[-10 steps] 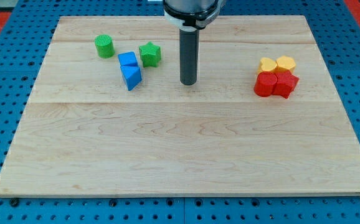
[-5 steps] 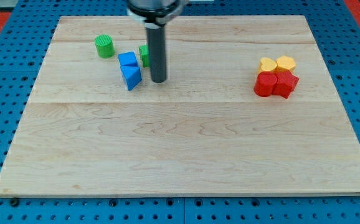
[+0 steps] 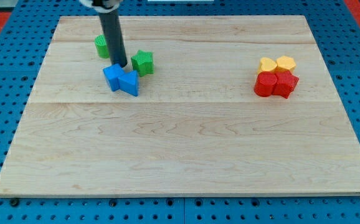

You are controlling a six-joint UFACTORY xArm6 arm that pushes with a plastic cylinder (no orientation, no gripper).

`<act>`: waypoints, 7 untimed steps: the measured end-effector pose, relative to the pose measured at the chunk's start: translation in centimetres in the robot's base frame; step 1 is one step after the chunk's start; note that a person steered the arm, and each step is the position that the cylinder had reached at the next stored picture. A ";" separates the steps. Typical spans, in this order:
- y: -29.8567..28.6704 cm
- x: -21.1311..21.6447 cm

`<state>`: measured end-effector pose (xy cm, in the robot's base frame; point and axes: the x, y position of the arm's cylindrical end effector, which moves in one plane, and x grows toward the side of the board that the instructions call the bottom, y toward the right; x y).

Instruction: Push the triangle at the left bottom of the board

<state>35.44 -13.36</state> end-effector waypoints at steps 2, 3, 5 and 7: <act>4.5 3.3; 1.6 11.4; 0.8 9.3; 10.0 10.7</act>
<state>46.17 -3.34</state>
